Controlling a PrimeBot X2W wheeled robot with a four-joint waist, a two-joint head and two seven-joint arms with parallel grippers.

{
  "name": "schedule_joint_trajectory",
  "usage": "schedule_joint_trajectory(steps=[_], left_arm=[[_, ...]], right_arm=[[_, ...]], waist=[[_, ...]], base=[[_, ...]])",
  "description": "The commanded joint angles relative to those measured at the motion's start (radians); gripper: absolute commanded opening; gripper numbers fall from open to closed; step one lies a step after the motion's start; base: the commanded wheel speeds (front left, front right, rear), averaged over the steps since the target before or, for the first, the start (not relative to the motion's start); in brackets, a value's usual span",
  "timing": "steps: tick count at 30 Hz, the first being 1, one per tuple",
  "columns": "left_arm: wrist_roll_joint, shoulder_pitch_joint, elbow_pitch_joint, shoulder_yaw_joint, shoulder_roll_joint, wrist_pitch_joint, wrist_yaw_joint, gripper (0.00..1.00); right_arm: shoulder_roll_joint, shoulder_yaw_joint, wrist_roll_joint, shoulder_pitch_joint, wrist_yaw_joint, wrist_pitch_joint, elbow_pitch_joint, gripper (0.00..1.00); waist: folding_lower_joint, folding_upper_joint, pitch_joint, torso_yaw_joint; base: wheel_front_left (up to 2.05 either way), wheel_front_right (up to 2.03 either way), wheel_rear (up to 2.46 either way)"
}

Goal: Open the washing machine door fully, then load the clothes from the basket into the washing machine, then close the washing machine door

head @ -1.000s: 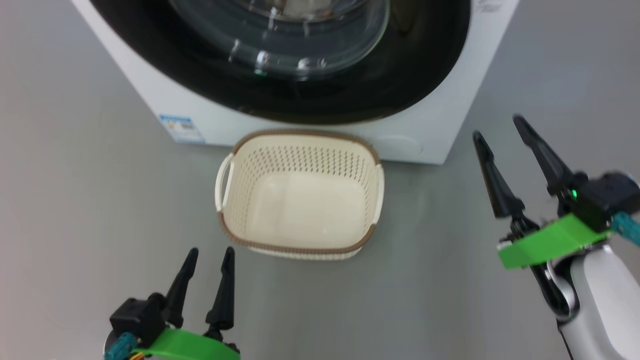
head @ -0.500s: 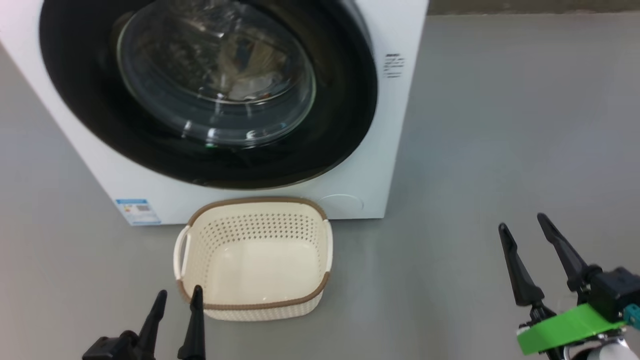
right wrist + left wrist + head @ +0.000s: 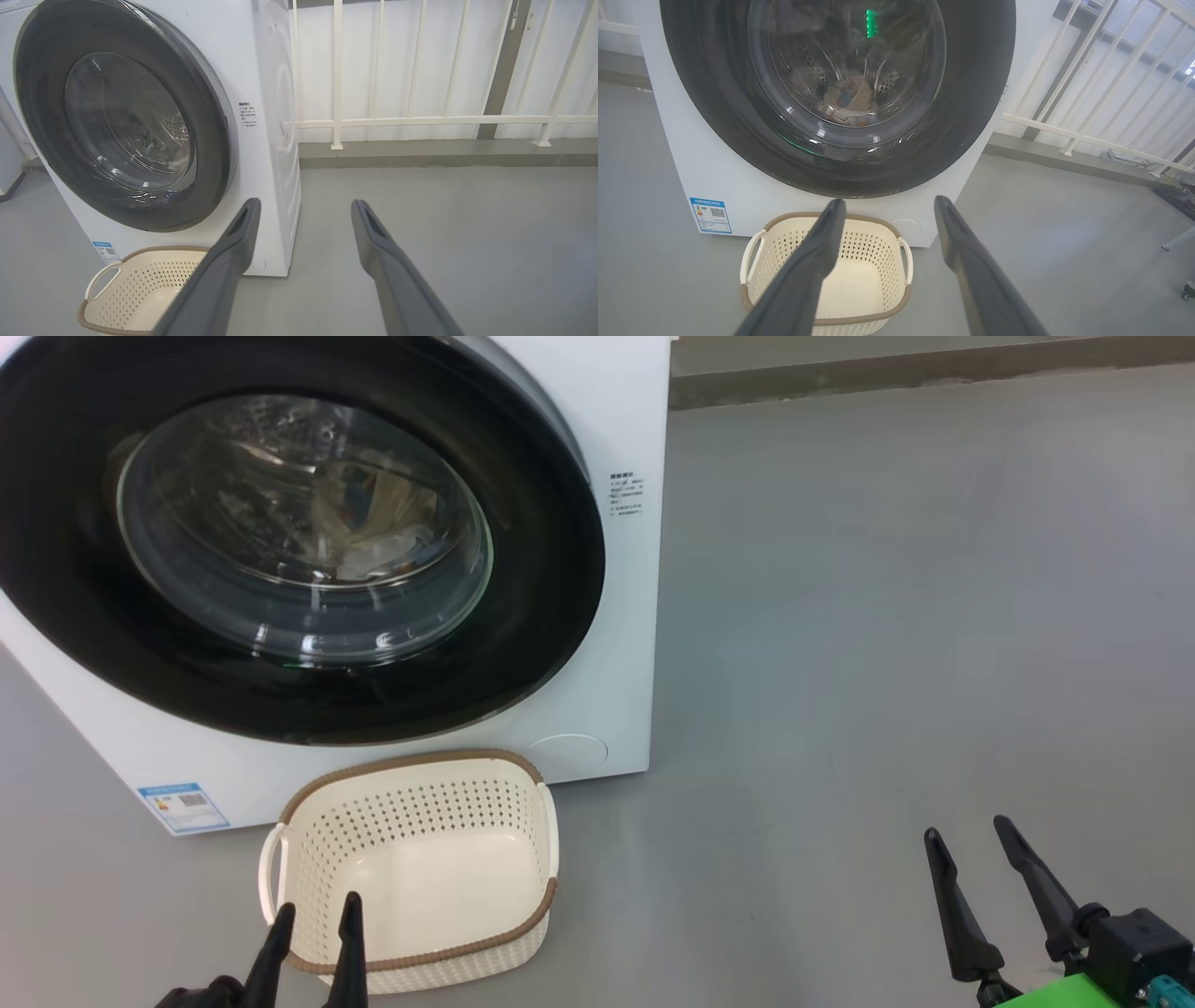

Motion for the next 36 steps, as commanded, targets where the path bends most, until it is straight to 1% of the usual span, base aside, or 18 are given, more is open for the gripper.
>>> schedule_joint_trajectory(steps=[1, 6, 12, 13, 18, 21, 25, 30, 36], left_arm=[[-0.002, -0.009, -0.020, 0.033, 0.009, -0.006, -0.002, 1.00], [0.002, -0.008, -0.021, 0.029, 0.009, -0.006, -0.002, 1.00], [0.008, -0.010, -0.020, 0.030, 0.009, -0.006, -0.002, 1.00], [0.004, 0.013, 0.001, -0.002, 0.000, 0.000, 0.000, 0.00], [-0.001, 0.028, 0.052, -0.009, -0.008, 0.002, 0.000, 0.00], [-0.022, 0.026, 0.051, -0.008, -0.007, 0.007, 0.000, 0.00], [-0.063, 0.021, 0.050, -0.004, -0.004, 0.017, 0.000, 0.00], [-0.114, 0.012, 0.052, 0.001, -0.001, 0.029, 0.000, 0.00], [-0.175, 0.001, 0.055, 0.008, 0.002, 0.044, 0.000, 0.00]], right_arm=[[-0.005, 0.016, -0.012, -0.007, -0.006, -0.005, -0.022, 1.00], [0.002, 0.015, -0.013, -0.001, -0.006, -0.005, -0.015, 1.00], [-0.003, 0.020, -0.013, -0.010, -0.006, -0.005, -0.011, 1.00], [0.011, 0.000, 0.000, 0.013, 0.000, 0.000, 0.011, 0.00], [0.023, 0.005, 0.008, 0.014, 0.000, 0.001, 0.075, 0.00], [0.024, 0.005, 0.031, 0.012, 0.000, 0.006, 0.076, 0.00], [0.024, 0.004, 0.078, 0.007, 0.000, 0.016, 0.078, 0.00], [0.025, 0.002, 0.135, -0.001, 0.000, 0.029, 0.084, 0.00], [0.026, 0.000, 0.204, -0.011, 0.000, 0.045, 0.091, 0.00]], waist=[[0.0000, 0.0000, -0.009, -0.008], [0.0000, 0.0000, -0.012, -0.007], [0.0000, 0.0000, -0.012, 0.011], [0.0000, 0.0000, -0.012, 0.009], [0.0000, 0.0000, -0.012, 0.009], [0.0001, 0.0000, -0.011, 0.010], [0.0022, 0.0000, -0.012, 0.012], [0.0002, 0.0000, -0.010, 0.014], [0.0001, 0.0000, -0.008, 0.016]], base=[[0.00, 0.00, 0.00], [0.00, 0.00, 0.00], [0.00, 0.00, 0.00], [0.00, 0.00, 0.00], [0.00, 0.00, 0.00], [0.00, 0.00, 0.00], [0.00, 0.00, 0.00], [0.00, 0.00, 0.00], [0.00, 0.00, 0.00]])
